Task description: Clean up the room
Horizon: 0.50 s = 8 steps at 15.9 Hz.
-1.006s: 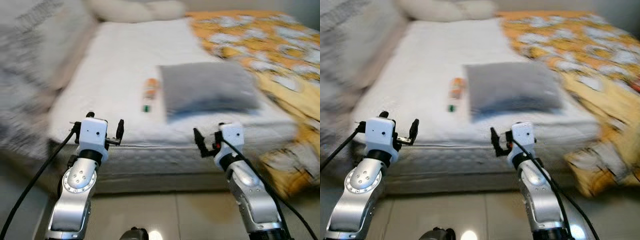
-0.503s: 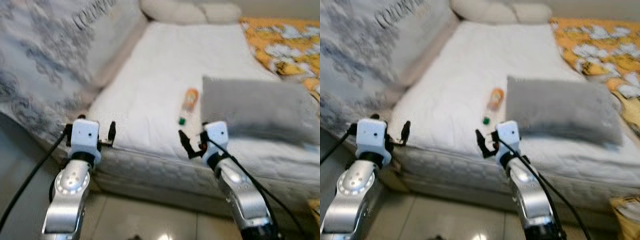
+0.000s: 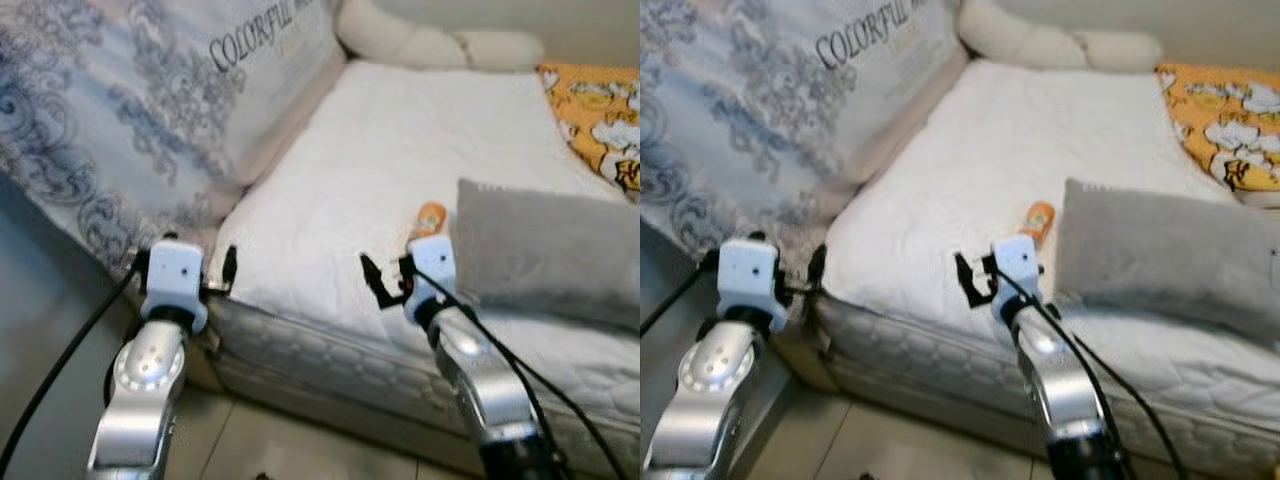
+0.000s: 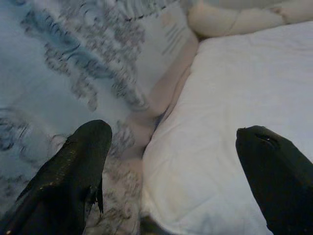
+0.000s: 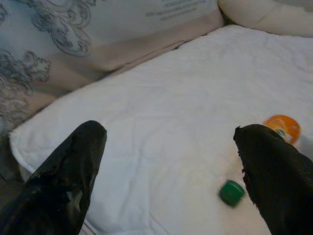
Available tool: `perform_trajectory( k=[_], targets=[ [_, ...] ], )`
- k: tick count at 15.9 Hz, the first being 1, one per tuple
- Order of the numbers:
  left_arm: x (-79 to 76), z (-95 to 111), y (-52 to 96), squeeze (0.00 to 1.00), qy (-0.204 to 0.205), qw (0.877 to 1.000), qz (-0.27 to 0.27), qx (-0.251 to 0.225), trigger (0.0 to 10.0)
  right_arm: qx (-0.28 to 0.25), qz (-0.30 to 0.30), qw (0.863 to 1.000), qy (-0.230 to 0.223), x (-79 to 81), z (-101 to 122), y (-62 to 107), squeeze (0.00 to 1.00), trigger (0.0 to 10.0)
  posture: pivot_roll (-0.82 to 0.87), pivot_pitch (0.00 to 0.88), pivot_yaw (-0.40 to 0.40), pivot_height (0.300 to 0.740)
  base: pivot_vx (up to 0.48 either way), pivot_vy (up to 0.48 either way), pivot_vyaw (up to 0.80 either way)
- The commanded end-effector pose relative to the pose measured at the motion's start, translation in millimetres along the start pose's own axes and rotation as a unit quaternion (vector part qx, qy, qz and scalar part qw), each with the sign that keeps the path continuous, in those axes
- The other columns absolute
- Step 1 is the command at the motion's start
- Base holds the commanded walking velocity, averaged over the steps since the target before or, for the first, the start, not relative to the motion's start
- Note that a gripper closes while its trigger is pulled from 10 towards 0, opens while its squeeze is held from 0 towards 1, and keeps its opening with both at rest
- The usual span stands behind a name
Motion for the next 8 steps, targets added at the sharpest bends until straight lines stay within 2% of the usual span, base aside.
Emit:
perform_trajectory(
  k=[1,4,6,8],
  targets=[
    [-2.1,-0.5,1.1,0.0,0.0,1.0,-0.003,0.002,10.0,0.006,-0.01,1.0,0.004,-5.8,-1.3,-1.0,0.0,10.0,0.02,0.0,0.029,0.74,0.0,0.0,0.0],
    [-0.6,-1.1,1.9,0.0,0.0,1.0,-0.002,0.003,10.0,0.009,-0.023,1.0,0.004,-9.3,-1.3,-3.3,0.0,10.0,0.02,0.0,0.025,0.74,0.0,0.0,0.0],
    [-0.9,-1.1,1.6,0.0,0.001,1.0,-0.001,0.003,10.0,0.016,-0.023,1.0,-0.013,-9.5,-3.8,-3.9,0.0,10.0,0.02,0.0,0.022,0.74,0.0,0.0,0.0],
    [-2.7,-0.8,1.4,0.0,0.001,1.0,-0.003,0.002,10.0,0.016,-0.023,1.0,-0.012,-9.8,-3.7,-5.2,0.0,10.0,0.02,0.0,0.024,0.74,0.0,0.0,-0.77]
  ],
)
Point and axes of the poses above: a point about 5 cm out from each wrist's last joint towards the gripper, its own y axis pointing back from the gripper into the wrist, its own z axis along the axis of the wrist's last joint, x = y × z, the point moved 5 cm from there along -y, pointing out of the wrist towards the gripper, and after that the axes turned 10 degrees about y, right-handed, at the moved point
